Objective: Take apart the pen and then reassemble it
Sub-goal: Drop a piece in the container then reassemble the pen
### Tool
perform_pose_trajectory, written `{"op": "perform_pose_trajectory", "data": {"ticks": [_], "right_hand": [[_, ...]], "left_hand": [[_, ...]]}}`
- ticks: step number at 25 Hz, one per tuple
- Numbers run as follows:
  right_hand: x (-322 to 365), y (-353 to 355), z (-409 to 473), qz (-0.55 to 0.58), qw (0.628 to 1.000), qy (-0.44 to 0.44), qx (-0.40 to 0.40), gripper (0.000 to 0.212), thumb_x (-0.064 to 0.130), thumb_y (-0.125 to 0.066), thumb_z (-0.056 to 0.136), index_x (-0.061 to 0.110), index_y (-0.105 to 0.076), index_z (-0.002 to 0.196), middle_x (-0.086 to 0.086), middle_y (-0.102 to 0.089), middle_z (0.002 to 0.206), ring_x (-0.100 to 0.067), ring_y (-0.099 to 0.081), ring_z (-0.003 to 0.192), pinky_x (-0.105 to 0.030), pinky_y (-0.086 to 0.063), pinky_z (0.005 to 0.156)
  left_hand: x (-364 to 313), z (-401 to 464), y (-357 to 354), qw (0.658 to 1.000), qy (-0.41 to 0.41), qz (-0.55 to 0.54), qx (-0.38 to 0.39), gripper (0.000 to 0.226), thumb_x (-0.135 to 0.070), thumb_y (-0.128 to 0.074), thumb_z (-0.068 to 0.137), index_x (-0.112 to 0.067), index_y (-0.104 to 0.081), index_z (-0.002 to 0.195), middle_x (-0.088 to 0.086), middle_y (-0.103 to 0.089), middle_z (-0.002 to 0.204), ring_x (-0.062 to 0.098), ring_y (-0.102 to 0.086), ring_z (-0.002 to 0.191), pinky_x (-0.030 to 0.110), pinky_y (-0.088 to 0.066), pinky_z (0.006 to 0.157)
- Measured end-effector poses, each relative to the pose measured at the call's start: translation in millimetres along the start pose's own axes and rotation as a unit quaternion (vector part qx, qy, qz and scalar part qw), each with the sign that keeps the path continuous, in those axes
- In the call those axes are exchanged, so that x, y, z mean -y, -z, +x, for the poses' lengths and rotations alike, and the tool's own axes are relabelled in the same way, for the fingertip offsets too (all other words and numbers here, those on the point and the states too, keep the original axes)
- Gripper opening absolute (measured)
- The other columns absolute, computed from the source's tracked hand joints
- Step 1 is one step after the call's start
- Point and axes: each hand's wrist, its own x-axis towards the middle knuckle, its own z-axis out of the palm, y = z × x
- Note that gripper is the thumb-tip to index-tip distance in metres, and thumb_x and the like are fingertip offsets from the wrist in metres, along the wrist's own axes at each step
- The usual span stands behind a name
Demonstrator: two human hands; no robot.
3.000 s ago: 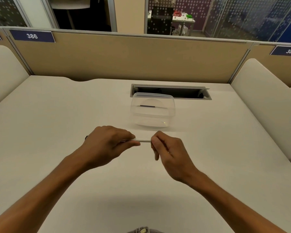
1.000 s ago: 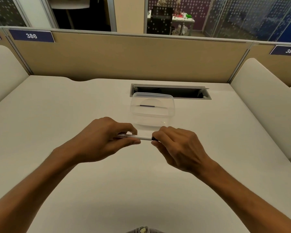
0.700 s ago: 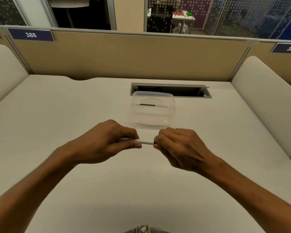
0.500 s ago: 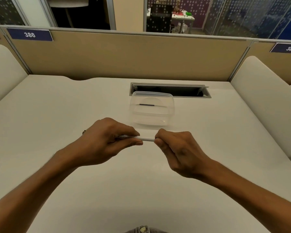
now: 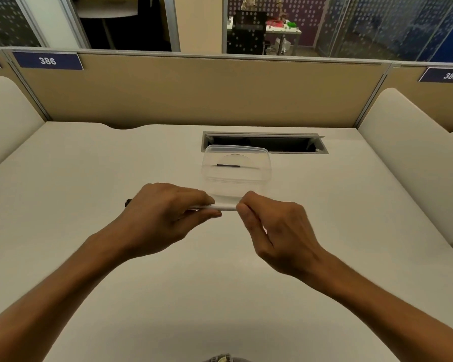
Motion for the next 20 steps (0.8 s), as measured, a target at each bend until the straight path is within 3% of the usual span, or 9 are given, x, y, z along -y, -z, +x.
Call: {"op": "perform_pose_trajectory", "data": {"ticks": [2, 5, 10, 13, 15, 16, 18, 19, 20], "right_hand": [[-7, 4, 2, -0.084, 0.99, 0.108, -0.035, 0.036, 0.026, -0.036, 0.102, 0.01, -0.058, 0.078, -0.001, -0.053, 0.061, -0.019, -0.041, 0.044, -0.028, -0.029, 0.04], [-18, 5, 5, -0.118, 0.97, 0.206, -0.053, 0.026, 0.025, -0.039, 0.101, 0.012, -0.052, 0.083, -0.004, -0.055, 0.062, -0.016, -0.04, 0.044, -0.023, -0.026, 0.043], [-17, 0, 4, -0.106, 0.969, 0.217, -0.048, 0.034, 0.025, -0.034, 0.103, 0.011, -0.052, 0.078, -0.003, -0.054, 0.057, -0.017, -0.039, 0.042, -0.022, -0.022, 0.046], [-9, 1, 2, -0.026, 0.989, 0.141, -0.024, 0.043, 0.025, -0.031, 0.103, 0.009, -0.055, 0.071, -0.001, -0.048, 0.054, -0.019, -0.036, 0.041, -0.026, -0.029, 0.038], [-1, -2, 0, 0.115, 0.993, 0.023, 0.008, 0.036, 0.023, -0.034, 0.103, 0.015, -0.047, 0.07, 0.008, -0.039, 0.054, -0.014, -0.032, 0.043, -0.029, -0.029, 0.039], [3, -4, 0, 0.244, 0.967, -0.073, 0.036, 0.036, 0.022, -0.034, 0.103, 0.018, -0.043, 0.068, 0.011, -0.036, 0.054, -0.012, -0.03, 0.044, -0.028, -0.027, 0.041], [11, -5, 4, 0.466, 0.842, -0.256, 0.093, 0.043, 0.022, -0.034, 0.104, 0.02, -0.038, 0.062, 0.01, -0.03, 0.054, -0.01, -0.024, 0.045, -0.023, -0.024, 0.042], [11, -5, 5, 0.507, 0.798, -0.308, 0.111, 0.045, 0.023, -0.034, 0.105, 0.021, -0.038, 0.06, 0.007, -0.028, 0.055, -0.01, -0.023, 0.046, -0.022, -0.024, 0.042], [11, -4, 6, 0.515, 0.783, -0.326, 0.124, 0.046, 0.023, -0.033, 0.105, 0.021, -0.038, 0.06, 0.007, -0.028, 0.055, -0.01, -0.023, 0.047, -0.021, -0.025, 0.042]], "left_hand": [[3, 0, 0, 0.994, 0.042, -0.094, 0.021, 0.029, -0.047, -0.056, 0.089, -0.023, -0.072, 0.091, -0.006, -0.061, 0.058, 0.014, -0.05, 0.047, 0.037, -0.043, 0.042], [6, 0, 1, 0.979, 0.061, -0.182, 0.066, 0.027, -0.051, -0.058, 0.088, -0.028, -0.07, 0.085, -0.004, -0.053, 0.053, 0.018, -0.045, 0.046, 0.03, -0.036, 0.043], [5, -2, 0, 0.981, 0.059, -0.173, 0.067, 0.033, -0.055, -0.054, 0.087, -0.028, -0.073, 0.088, -0.004, -0.053, 0.052, 0.018, -0.044, 0.046, 0.038, -0.037, 0.042], [1, -2, 2, 0.987, 0.053, -0.149, 0.028, 0.033, -0.053, -0.054, 0.087, -0.027, -0.074, 0.09, -0.006, -0.057, 0.054, 0.014, -0.045, 0.046, 0.04, -0.04, 0.04], [-1, -2, 4, 0.998, 0.007, -0.055, -0.001, 0.033, -0.047, -0.053, 0.089, -0.022, -0.075, 0.091, -0.008, -0.062, 0.059, 0.01, -0.047, 0.045, 0.035, -0.042, 0.038], [-1, -2, 6, 1.0, -0.017, 0.009, -0.004, 0.034, -0.044, -0.052, 0.09, -0.019, -0.074, 0.092, -0.006, -0.065, 0.061, 0.012, -0.049, 0.043, 0.032, -0.043, 0.037], [1, -2, 7, 0.995, -0.044, 0.095, 0.006, 0.037, -0.042, -0.047, 0.093, -0.015, -0.073, 0.092, -0.003, -0.067, 0.064, 0.02, -0.052, 0.04, 0.03, -0.043, 0.035], [2, -3, 7, 0.993, -0.051, 0.107, 0.005, 0.038, -0.042, -0.046, 0.094, -0.015, -0.073, 0.092, -0.002, -0.067, 0.064, 0.022, -0.052, 0.04, 0.031, -0.043, 0.034], [3, -3, 6, 0.993, -0.051, 0.102, 0.004, 0.039, -0.043, -0.045, 0.093, -0.015, -0.073, 0.09, -0.002, -0.067, 0.064, 0.022, -0.053, 0.04, 0.032, -0.044, 0.035]]}}
